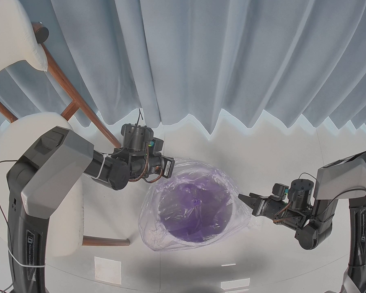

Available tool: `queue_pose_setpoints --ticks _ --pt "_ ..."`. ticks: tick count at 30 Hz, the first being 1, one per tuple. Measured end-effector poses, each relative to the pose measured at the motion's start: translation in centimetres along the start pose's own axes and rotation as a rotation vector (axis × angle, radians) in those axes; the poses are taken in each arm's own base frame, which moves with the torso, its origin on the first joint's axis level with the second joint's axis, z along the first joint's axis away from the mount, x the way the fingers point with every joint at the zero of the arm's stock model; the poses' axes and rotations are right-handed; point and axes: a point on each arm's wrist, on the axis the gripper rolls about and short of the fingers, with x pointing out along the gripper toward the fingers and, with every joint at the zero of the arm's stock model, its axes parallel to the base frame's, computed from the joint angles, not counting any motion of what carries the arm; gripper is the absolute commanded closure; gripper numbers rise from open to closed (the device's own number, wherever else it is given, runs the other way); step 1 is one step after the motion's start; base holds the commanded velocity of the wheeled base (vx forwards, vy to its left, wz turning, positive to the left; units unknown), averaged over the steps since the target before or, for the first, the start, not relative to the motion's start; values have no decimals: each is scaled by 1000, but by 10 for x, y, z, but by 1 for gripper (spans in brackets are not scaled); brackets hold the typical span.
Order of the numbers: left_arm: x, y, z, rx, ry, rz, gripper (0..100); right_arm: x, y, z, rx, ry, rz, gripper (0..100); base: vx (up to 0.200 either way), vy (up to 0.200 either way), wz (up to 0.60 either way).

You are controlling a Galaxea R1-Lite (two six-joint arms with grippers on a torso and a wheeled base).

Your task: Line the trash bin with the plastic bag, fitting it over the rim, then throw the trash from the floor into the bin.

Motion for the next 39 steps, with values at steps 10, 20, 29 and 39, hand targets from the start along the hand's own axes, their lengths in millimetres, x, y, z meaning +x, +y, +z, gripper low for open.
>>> queue_pose_setpoints --ticks 10,20,29,39 --pt "0 -1 0 -141 0 -2 100 11 -4 0 2 -16 7 100 0 0 0" --pt "10 4 1 -295 -3 23 100 25 -22 6 16 -68 -19 100 0 0 0" --pt "25 11 -6 -482 34 71 100 35 -46 -2 39 -70 -64 100 0 0 0" --pt "36 14 -21 -560 83 101 100 41 -53 -13 56 -44 -74 100 0 0 0"
